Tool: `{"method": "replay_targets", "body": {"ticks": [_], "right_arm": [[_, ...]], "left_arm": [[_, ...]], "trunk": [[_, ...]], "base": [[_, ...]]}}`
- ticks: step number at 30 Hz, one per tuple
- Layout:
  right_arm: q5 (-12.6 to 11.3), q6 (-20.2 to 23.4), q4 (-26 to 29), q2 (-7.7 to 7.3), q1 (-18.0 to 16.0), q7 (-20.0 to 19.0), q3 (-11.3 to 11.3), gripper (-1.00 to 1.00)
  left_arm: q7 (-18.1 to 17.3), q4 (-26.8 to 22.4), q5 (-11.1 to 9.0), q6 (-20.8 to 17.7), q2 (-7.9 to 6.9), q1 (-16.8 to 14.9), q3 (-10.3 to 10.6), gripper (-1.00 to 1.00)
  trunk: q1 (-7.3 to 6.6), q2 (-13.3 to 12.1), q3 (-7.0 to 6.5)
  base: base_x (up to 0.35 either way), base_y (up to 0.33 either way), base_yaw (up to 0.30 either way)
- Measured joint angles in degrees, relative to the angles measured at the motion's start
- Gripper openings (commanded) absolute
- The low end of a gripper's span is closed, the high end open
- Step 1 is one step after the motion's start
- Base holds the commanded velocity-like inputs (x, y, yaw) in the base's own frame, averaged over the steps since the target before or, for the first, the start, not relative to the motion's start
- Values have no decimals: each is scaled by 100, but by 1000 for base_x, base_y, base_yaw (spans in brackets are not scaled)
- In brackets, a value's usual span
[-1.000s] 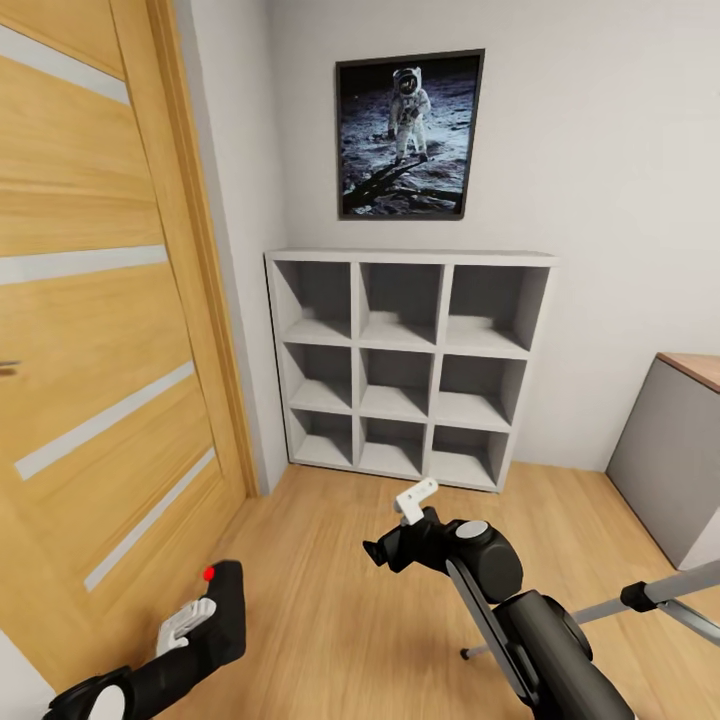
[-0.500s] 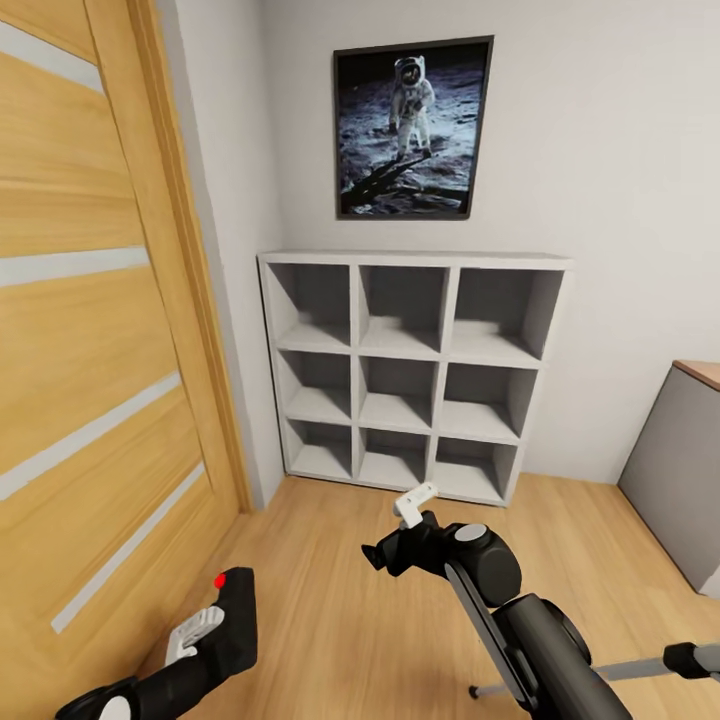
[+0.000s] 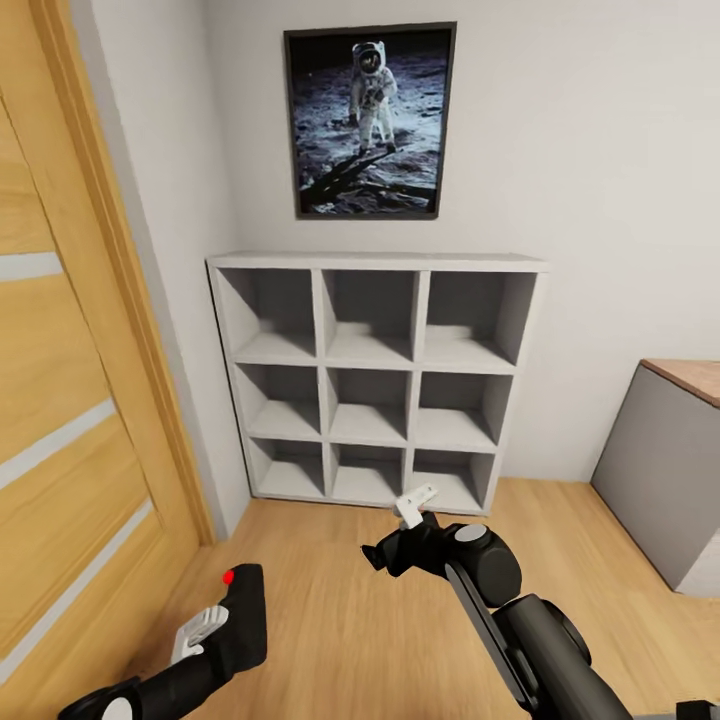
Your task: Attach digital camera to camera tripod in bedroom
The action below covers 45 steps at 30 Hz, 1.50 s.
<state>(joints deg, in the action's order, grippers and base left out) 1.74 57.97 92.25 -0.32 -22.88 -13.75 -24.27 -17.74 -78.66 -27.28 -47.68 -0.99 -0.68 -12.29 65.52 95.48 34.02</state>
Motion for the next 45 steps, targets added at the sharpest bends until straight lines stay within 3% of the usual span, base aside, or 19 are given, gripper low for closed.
{"method": "replay_targets", "body": {"ticks": [13,24,27,32,45], "right_arm": [[-1,0,0,0,-3,2,1,100],[-1,0,0,0,0,2,1,100],[-5,-2,0,-3,5,2,-4,100],[-9,-12,3,-10,35,2,-26,100],[-4,-163,28,-79,359,-25,-458,100]], "left_arm": [[27,3,-10,-9,33,0,1,-100],[34,-55,6,-27,74,0,27,-100],[54,-337,-1,-163,79,-6,242,-100],[89,-868,26,-441,82,-10,373,-100],[149,-1273,18,-607,82,-282,374,-100]], "trunk": [[2,0,0],[-239,-440,-197],[-305,-560,-251],[-415,-761,-341],[-700,-1283,-574]], "base": [[52,0,-272],[3,0,-276],[0,0,-215],[0,0,-81],[0,0,-11]]}}
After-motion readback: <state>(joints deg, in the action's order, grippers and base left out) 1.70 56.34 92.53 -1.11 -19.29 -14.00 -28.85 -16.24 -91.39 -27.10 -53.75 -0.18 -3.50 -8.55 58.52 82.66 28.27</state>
